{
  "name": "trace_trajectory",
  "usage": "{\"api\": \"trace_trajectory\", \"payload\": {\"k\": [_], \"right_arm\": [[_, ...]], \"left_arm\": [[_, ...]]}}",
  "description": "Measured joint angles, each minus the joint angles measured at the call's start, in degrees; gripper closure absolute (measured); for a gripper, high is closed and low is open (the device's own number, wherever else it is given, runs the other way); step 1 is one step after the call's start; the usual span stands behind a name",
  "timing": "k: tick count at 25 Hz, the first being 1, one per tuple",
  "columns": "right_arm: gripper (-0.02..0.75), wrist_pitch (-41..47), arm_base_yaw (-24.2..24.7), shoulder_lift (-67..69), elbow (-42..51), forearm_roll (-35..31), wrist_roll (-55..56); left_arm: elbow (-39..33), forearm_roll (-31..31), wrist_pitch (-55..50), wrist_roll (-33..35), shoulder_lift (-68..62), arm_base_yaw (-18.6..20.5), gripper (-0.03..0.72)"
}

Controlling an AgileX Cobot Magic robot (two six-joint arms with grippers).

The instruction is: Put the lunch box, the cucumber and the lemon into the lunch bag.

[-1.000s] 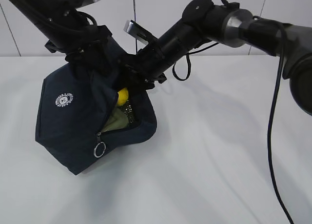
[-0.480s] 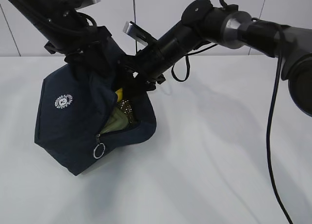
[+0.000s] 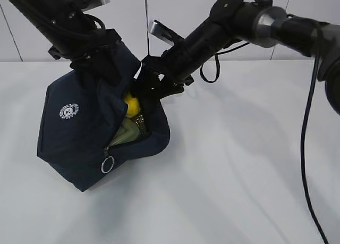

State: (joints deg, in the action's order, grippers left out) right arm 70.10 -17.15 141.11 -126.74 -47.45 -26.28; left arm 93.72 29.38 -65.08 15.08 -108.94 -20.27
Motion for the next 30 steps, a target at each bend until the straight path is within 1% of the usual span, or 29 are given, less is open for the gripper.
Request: {"api": "trace_trajectory", "payload": {"k": [4, 7, 14, 19, 20, 21, 22, 26, 27, 28, 30], "right_arm": [[0.220, 0.0, 0.6, -1.2, 0.0, 4.5, 0.1], [0.220, 0.0, 0.8, -1.2, 0.0, 6.6, 0.2], [0.224, 0.0, 0.8, 0.5, 0.0, 6.7, 0.3], [0.273, 0.0, 0.8, 1.3, 0.0, 6.2, 0.3], [0.293, 0.0, 0.8, 1.3, 0.0, 6.2, 0.3], [0.329, 0.0, 0.8, 1.6, 0.0, 6.1, 0.3], [0.382, 0.0, 0.8, 1.9, 0.0, 6.0, 0.3], [0.661, 0.0, 0.8, 2.2, 0.0, 4.9, 0.3], [0.697, 0.0, 0.8, 2.2, 0.0, 4.8, 0.3], [0.718, 0.0, 0.8, 2.2, 0.0, 4.7, 0.3], [0.729, 0.0, 0.8, 2.3, 0.0, 4.2, 0.3]], "left_arm": [[0.0, 0.0, 0.0, 0.0, 0.0, 0.0, 0.672], [0.0, 0.0, 0.0, 0.0, 0.0, 0.0, 0.672], [0.0, 0.0, -0.1, 0.0, 0.0, 0.0, 0.672], [0.0, 0.0, -0.1, 0.0, 0.1, 0.0, 0.672], [0.0, 0.0, -0.1, 0.0, 0.1, 0.0, 0.672], [0.0, 0.0, -0.1, 0.0, 0.1, 0.0, 0.672], [0.0, 0.0, -0.1, 0.0, 0.1, 0.0, 0.672], [0.0, 0.0, -0.2, 0.0, 0.1, 0.0, 0.672], [0.0, 0.0, -0.2, 0.0, 0.1, 0.0, 0.672], [0.0, 0.0, -0.2, 0.0, 0.1, 0.0, 0.672], [0.0, 0.0, -0.3, 0.0, 0.1, 0.0, 0.672]]}}
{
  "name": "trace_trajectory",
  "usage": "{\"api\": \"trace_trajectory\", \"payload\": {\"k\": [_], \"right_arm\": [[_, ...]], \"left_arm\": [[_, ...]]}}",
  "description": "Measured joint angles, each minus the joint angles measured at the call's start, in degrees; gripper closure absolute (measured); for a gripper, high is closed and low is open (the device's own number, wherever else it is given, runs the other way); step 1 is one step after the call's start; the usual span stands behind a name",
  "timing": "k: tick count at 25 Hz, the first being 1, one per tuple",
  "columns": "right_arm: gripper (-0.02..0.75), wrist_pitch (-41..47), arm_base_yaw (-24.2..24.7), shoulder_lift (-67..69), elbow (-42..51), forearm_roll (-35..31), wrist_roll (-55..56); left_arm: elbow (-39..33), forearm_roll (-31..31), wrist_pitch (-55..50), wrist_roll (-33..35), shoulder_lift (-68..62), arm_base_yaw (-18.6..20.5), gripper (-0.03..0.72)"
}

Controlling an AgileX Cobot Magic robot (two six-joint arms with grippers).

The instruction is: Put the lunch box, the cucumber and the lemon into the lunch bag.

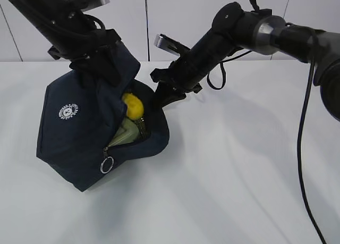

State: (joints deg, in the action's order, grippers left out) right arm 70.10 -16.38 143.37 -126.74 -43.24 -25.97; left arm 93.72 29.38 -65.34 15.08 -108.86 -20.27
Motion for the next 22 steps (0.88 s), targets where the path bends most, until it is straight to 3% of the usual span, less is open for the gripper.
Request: {"api": "trace_trajectory", "payload": {"k": [9, 14, 22], "right_arm": [[0.734, 0.3, 0.2, -6.6, 0.0, 5.5, 1.1], [0.734, 1.5, 0.5, -12.0, 0.0, 9.4, 3.5], [0.735, 2.3, 0.7, -17.4, 0.0, 15.3, 7.7]], "left_arm": [[0.0, 2.8, 0.1, 0.0, 0.0, 0.0, 0.672], [0.0, 4.7, 2.1, 0.3, 0.0, -2.4, 0.672], [0.0, 12.5, 5.6, 0.9, 0.0, -3.9, 0.672]]}}
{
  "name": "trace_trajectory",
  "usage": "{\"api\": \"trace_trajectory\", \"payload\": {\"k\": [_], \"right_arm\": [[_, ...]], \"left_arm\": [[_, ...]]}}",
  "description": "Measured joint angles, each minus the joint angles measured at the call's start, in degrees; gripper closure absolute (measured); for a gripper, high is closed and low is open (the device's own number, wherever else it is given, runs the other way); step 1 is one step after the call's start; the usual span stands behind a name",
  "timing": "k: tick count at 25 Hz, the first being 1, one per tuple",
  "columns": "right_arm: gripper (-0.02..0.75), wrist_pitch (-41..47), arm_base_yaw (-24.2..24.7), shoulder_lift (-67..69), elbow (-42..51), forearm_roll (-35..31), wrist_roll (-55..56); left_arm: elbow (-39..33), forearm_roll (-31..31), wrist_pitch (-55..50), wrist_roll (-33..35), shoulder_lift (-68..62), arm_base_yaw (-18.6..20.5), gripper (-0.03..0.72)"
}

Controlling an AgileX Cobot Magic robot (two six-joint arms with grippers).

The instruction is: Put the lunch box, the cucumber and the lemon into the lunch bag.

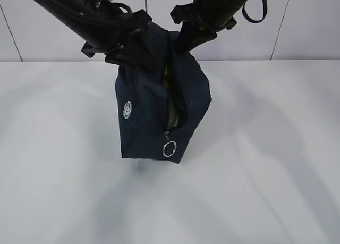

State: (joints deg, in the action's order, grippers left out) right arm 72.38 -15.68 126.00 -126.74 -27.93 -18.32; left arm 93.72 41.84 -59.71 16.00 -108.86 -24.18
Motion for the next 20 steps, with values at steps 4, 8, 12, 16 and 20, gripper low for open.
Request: {"api": "trace_trajectory", "payload": {"k": [4, 8, 12, 16, 20], "right_arm": [[0.735, 0.1, 0.0, -0.8, 0.0, 0.8, 2.1], [0.735, 0.3, 0.0, -0.8, 0.1, 1.1, 2.8], [0.735, 0.3, 0.0, -0.8, 0.2, 2.3, 2.9], [0.735, -0.2, 0.0, -0.4, 1.8, 2.4, 3.0], [0.735, -1.1, 0.0, 0.1, 4.4, 2.4, 2.7]], "left_arm": [[0.0, 1.0, 0.5, 0.0, -0.2, 0.0, 0.672], [0.0, 1.5, 0.6, 0.0, -2.3, -0.2, 0.672], [0.0, 1.8, 0.9, 0.1, -4.4, -0.7, 0.672], [0.0, 2.1, 1.0, 0.1, -5.4, -1.3, 0.672], [0.0, 2.1, 1.0, 0.1, -5.6, -1.5, 0.671]]}}
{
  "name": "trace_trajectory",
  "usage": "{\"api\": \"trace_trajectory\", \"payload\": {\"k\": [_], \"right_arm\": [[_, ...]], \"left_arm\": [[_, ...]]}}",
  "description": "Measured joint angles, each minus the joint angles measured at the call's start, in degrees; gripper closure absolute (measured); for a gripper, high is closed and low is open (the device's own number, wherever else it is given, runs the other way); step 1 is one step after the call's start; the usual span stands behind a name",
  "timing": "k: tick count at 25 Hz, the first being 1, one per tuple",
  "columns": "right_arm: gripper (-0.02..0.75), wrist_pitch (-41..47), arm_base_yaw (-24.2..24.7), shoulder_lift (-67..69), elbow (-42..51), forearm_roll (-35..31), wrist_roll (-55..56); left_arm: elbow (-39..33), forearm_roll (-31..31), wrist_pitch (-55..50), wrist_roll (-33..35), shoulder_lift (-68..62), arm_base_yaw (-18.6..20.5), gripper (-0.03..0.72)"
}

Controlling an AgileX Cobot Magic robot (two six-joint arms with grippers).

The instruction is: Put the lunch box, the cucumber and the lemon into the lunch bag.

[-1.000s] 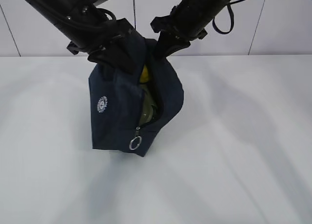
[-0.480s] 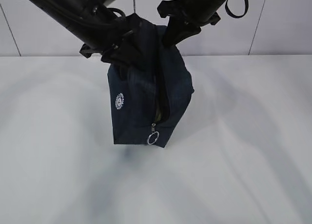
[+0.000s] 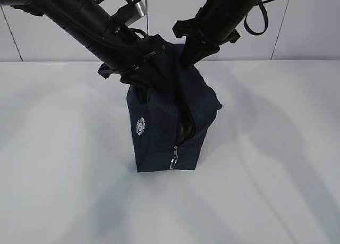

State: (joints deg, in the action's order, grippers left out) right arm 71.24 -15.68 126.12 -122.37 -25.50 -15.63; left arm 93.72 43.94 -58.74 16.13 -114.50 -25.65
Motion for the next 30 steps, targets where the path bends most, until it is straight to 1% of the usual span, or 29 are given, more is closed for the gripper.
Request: {"api": "trace_trajectory", "payload": {"k": [3, 5, 7, 8, 10, 11, 13, 17, 22, 26, 30], "right_arm": [[0.723, 0.0, 0.0, 0.0, 0.2, -0.2, -0.4], [0.688, -0.1, 0.0, 0.0, 0.2, -0.3, -0.5], [0.612, -0.1, 0.0, 0.0, 0.2, -0.3, -0.5], [0.556, -0.1, 0.0, 0.0, 0.2, -0.3, -0.5], [0.439, -0.1, 0.0, 0.0, 0.4, -0.3, -0.5], [0.402, -0.1, 0.0, 0.0, 0.4, -0.3, -0.5], [0.353, -0.1, 0.0, 0.0, 0.4, -0.3, -0.5], [0.332, -0.1, 0.0, 0.0, -1.1, -0.3, -0.5], [0.328, -0.6, -0.1, -1.5, -3.1, -0.3, -0.4], [0.326, -6.3, -0.1, -5.3, -3.3, -0.7, -0.3], [0.333, -13.9, -0.1, -10.8, -3.3, -1.3, -1.7]], "left_arm": [[0.0, 0.0, 0.0, 0.0, 0.0, 0.0, 0.661], [0.0, 0.0, 0.0, 0.0, 0.0, 0.0, 0.638], [0.0, 0.0, 0.0, 0.0, 0.0, 0.0, 0.591], [0.0, 0.0, 0.0, 0.0, 0.0, 0.0, 0.564], [0.0, 0.0, -0.2, 0.0, 0.0, 0.0, 0.475], [0.0, 0.0, -0.2, 0.0, 0.0, 0.0, 0.430], [0.0, 0.0, -0.3, 0.0, 0.0, 0.0, 0.372], [0.0, -0.7, -0.2, 0.0, 0.0, -0.1, 0.340], [0.0, -5.7, 2.3, 0.0, 2.4, -0.1, 0.335], [0.0, -10.8, 5.8, 0.0, 7.0, -0.1, 0.335], [0.0, -15.5, 8.7, 0.0, 11.5, -0.1, 0.335]]}}
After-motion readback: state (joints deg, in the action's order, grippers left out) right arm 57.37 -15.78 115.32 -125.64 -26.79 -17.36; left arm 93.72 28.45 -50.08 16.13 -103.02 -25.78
